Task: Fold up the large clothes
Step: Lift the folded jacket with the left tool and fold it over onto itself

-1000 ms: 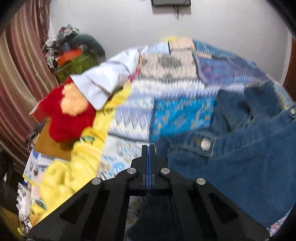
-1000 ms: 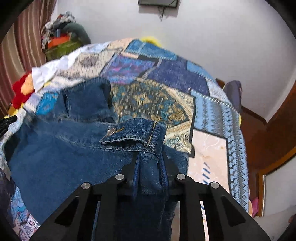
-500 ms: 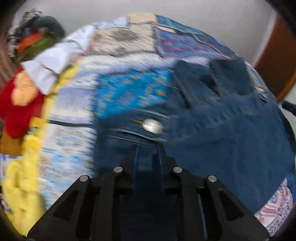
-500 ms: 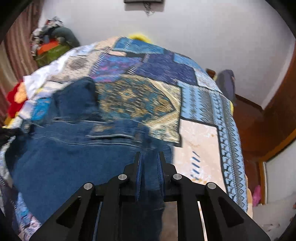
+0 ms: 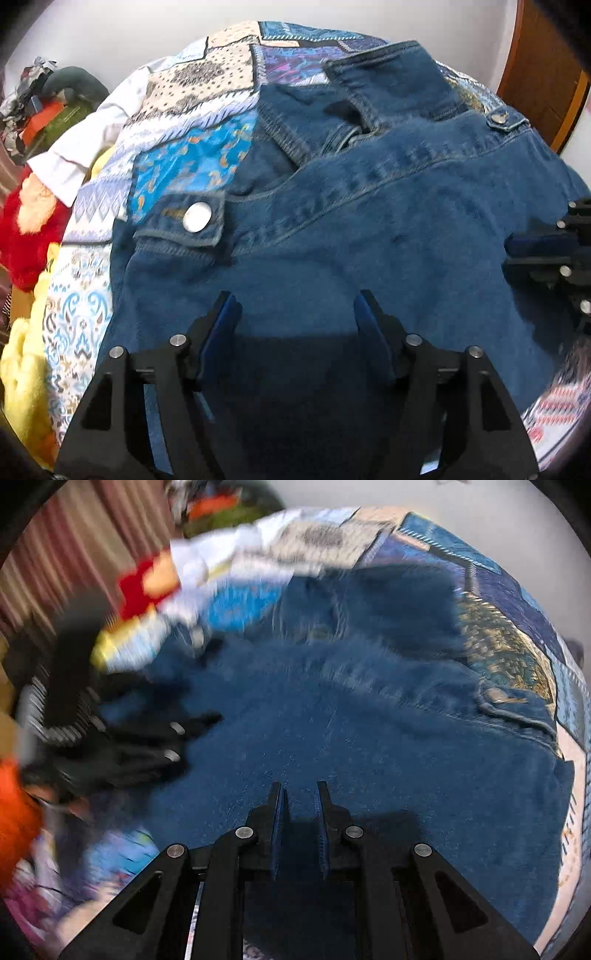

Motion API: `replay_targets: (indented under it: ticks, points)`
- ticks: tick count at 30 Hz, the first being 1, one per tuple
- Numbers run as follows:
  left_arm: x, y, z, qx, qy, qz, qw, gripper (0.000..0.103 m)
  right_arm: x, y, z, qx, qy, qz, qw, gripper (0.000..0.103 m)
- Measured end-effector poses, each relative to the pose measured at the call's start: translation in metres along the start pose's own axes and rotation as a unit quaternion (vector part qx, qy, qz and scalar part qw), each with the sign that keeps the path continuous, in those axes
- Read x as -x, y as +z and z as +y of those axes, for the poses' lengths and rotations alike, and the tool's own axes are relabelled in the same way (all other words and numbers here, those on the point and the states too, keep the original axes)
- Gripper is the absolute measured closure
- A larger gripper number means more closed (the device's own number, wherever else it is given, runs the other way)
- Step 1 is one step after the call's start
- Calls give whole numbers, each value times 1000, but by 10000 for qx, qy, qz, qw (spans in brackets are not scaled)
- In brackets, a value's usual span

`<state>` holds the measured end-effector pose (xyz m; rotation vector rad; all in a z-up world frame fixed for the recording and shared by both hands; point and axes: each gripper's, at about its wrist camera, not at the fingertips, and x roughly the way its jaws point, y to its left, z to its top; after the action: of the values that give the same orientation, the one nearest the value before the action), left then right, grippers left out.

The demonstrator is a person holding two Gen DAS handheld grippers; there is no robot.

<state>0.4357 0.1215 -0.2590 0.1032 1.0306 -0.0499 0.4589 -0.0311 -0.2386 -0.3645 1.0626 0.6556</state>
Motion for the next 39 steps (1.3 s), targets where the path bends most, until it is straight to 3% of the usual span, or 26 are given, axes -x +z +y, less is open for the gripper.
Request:
replay_targets:
  ticks: [2, 6, 8, 12, 14, 20, 22, 26, 31, 35, 39]
  points:
    - [4, -12, 12, 126, -36, 16, 9999, 31, 3, -5, 2, 69, -80, -119, 9999, 90]
    - [13, -33, 29, 37, 342, -32, 9994, 29, 13, -13, -12, -136, 32, -78, 9999, 91]
    - [24, -41, 34, -25, 381, -131, 9992, 29, 20, -19, -17, -166, -251, -53, 9995, 90]
    - [37, -57, 49, -47, 1035, -142, 9945, 25, 33, -31, -37, -299, -406, -30, 9987, 90]
    - [38, -62, 66, 198, 993, -95, 9948, 20, 43, -39, -52, -502, -351, -57, 9981, 90]
    - [54, -78, 108, 1099, 850, -24, 9903, 20, 68, -65, -79, -805, -316, -131, 9962, 90]
    - [62, -85, 111, 1120, 985, -61, 9888, 20, 77, -76, -89, -991, -183, -106, 9949, 90]
    - [74, -99, 112, 1193, 1112, -49, 9866, 20, 86, -96, -102, -1040, -774, 39, 9915, 90]
    - [85, -118, 106, 1248, 1507, 95, 9806, 20, 99, -117, -124, -1455, -361, -35, 9887, 90]
    - [94, -128, 107, 1467, 1418, 103, 9789, 20, 107, -118, -118, -1497, -485, 3, 9875, 90]
    - [111, -128, 114, 1897, 1275, -76, 9735, 20, 114, -109, -102, -1218, -903, -13, 9884, 90]
